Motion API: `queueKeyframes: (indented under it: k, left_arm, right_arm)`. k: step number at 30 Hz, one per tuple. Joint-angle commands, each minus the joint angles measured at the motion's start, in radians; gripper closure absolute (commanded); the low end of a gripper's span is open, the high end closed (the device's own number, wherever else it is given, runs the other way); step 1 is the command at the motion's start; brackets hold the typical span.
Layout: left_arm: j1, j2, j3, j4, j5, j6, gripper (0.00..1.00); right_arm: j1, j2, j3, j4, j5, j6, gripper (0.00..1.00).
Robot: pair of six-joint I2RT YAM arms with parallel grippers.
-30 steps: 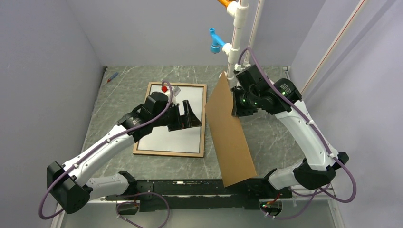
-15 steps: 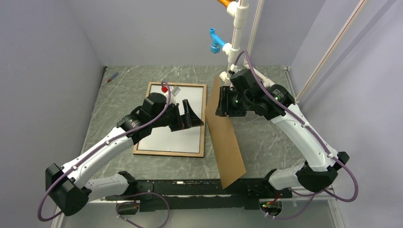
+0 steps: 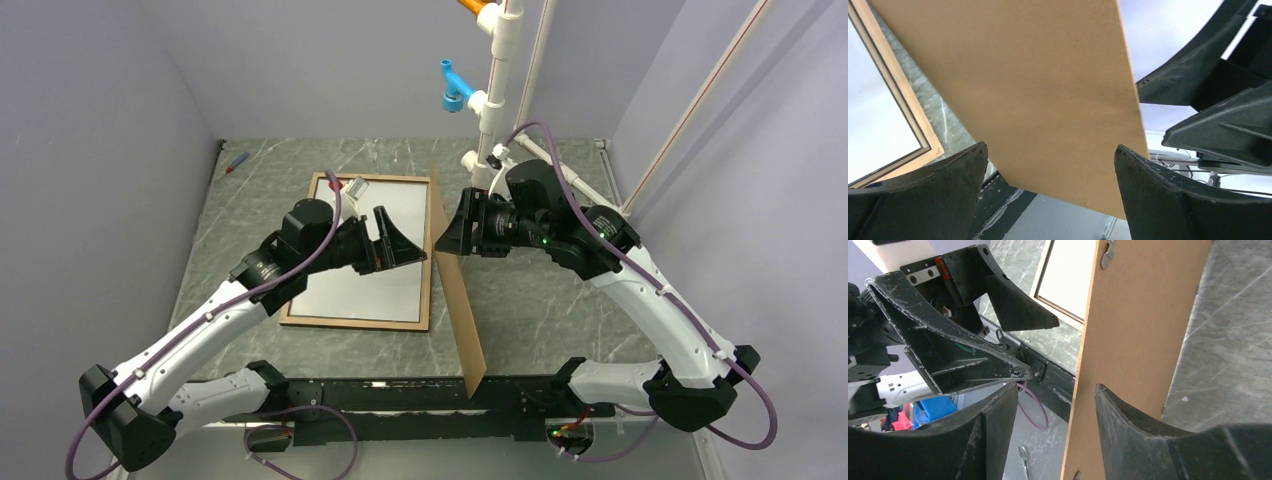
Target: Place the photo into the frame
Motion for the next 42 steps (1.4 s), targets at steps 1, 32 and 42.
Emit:
queueKeyframes:
  k: [1,32,42]
  left_arm:
    - [0.002,-0.031,-0.025,0.102,0.042,-0.042,0.01]
    - [-0.005,-0.019,0.084,-0.258,-0.198,0.06,1.0]
    - [-0.004,-0.17,0.06,-0.29,-0.35,0.021,1.0]
  right_arm:
    - [0.004,-0.041,-0.006,0.081,-0.016,0.02,0.38]
    - [-0.007,-0.157,-0.119,0.085,0.095,0.034,0.16]
    - [-0.016,-0.254,-0.276,0.134,0.074,0.037,0.0]
